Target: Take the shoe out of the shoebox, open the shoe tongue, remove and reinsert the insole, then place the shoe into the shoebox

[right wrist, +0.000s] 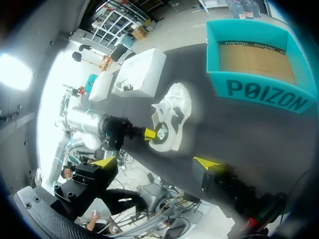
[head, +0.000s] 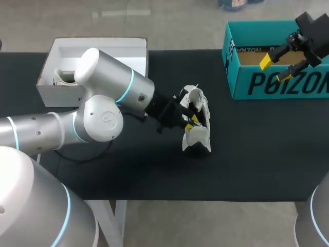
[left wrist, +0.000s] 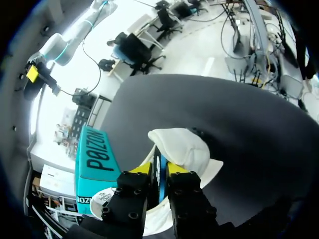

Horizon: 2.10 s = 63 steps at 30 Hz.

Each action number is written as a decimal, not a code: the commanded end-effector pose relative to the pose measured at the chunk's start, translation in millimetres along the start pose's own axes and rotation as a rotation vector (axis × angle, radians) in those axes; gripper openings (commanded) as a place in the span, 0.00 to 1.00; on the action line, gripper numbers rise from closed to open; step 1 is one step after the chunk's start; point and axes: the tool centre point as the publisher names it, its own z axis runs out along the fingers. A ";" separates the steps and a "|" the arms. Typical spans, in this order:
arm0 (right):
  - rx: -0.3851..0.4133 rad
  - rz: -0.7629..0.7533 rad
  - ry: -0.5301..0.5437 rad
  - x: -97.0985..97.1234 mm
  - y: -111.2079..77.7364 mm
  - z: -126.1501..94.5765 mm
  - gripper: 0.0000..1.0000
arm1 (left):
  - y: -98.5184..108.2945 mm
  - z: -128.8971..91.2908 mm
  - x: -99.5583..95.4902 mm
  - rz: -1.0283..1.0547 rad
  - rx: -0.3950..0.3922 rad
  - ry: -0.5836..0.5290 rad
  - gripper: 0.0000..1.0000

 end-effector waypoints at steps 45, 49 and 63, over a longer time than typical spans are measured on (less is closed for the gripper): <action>0.002 0.001 -0.002 -0.2 0.6 0.5 1.00 | 5.5 -4.2 -10.5 0.001 0.004 -0.013 0.00; 0.002 0.001 -0.002 -0.2 0.6 0.5 1.00 | 1.4 1.3 -4.1 0.004 0.015 0.024 0.00; 0.002 0.001 -0.002 -0.2 0.6 0.5 1.00 | -0.6 15.8 -0.5 -0.044 0.057 0.063 0.30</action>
